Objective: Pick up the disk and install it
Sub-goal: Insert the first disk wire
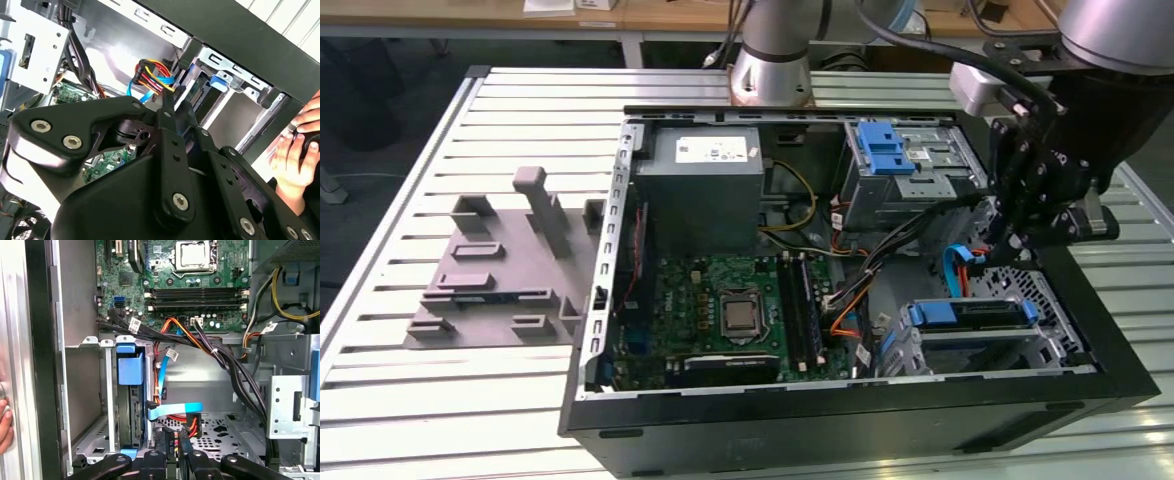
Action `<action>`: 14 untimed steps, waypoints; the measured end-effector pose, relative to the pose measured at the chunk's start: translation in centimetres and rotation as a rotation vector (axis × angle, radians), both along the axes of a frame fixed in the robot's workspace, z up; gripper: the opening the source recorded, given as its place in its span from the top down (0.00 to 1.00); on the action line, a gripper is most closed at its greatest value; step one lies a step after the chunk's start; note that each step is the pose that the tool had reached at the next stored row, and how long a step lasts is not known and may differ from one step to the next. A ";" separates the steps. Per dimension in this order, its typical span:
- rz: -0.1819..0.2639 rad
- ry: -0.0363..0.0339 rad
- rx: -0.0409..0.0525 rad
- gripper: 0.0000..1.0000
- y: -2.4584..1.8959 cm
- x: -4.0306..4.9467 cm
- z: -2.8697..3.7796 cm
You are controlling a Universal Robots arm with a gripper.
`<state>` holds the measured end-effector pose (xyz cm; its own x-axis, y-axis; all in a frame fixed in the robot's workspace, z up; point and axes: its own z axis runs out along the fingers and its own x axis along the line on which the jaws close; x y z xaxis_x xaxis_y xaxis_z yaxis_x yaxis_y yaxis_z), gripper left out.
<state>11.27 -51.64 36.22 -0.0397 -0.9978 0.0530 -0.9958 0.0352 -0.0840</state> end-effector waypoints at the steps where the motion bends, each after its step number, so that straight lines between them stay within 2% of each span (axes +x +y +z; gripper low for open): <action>1: 0.000 -0.0004 -0.0052 0.75 0.02 0.00 -0.07; 3: 0.000 -0.0014 -0.0136 0.75 0.06 -0.01 -0.20; 10: 0.000 -0.0024 -0.0164 0.75 0.38 -0.01 -0.57; 14: 0.000 -0.0038 -0.0273 0.75 0.39 -0.01 -0.64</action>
<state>11.26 -51.25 35.58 -0.0400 -0.9960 0.0801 -0.9955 0.0328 -0.0887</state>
